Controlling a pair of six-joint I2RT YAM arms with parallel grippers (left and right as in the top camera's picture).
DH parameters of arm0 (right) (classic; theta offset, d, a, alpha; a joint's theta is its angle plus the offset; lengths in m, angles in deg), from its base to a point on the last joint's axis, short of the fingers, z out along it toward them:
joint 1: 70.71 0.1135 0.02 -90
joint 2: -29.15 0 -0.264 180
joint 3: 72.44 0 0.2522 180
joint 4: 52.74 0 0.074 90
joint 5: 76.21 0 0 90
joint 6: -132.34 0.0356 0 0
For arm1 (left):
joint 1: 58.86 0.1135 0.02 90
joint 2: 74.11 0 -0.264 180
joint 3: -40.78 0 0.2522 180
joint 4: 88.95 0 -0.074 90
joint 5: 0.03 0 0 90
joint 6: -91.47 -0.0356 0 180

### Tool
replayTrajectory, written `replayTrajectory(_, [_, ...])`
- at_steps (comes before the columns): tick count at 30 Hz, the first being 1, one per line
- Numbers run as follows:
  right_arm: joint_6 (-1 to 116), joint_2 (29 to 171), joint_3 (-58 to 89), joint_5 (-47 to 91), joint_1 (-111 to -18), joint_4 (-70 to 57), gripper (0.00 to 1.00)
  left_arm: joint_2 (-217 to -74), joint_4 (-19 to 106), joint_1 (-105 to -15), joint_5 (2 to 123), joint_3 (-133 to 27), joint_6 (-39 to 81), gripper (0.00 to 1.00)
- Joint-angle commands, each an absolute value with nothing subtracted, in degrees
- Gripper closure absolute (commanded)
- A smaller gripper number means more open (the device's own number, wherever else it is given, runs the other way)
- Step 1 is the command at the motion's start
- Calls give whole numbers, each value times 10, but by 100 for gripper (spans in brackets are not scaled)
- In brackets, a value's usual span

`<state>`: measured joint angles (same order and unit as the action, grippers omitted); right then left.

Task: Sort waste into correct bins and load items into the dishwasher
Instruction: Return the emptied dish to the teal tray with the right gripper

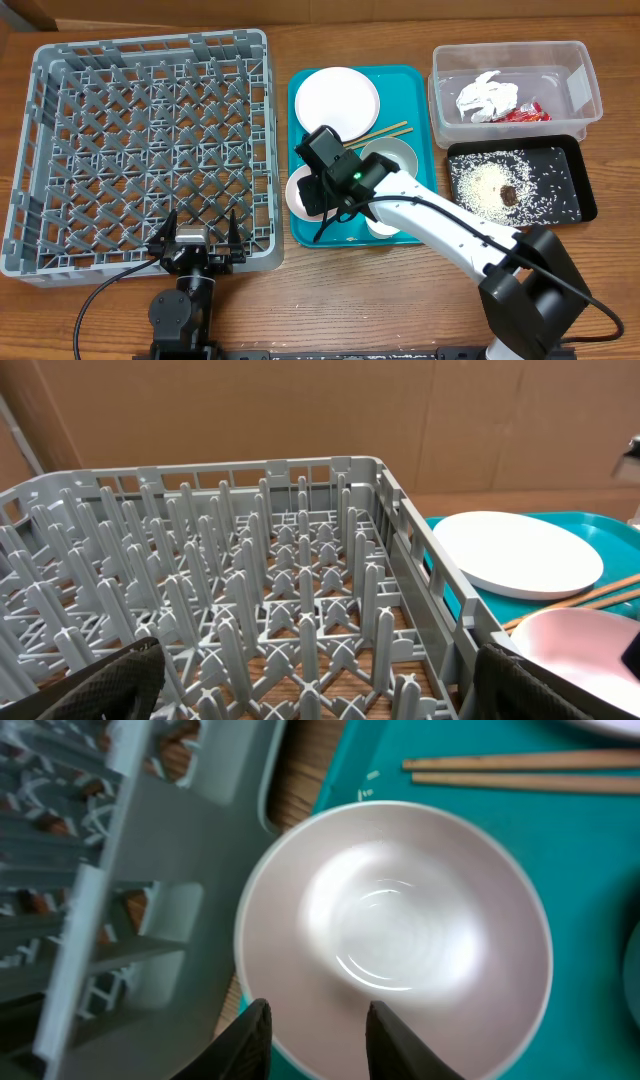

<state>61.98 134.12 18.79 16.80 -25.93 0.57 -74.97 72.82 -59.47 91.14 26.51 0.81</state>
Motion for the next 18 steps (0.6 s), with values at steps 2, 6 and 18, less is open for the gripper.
replayTrajectory(2, [644, 1312, 298, 168, -265, 80, 64, -744, 730, -592, 916, 267, -5, 0])
replayTrajectory(6, [693, 1300, 376, 168, -295, 205, 63, -744, 730, -592, 916, 267, -5, 0])
replayTrajectory(18, [764, 1295, 368, 131, -412, 452, 64, -744, 730, -592, 916, 267, -5, 0])
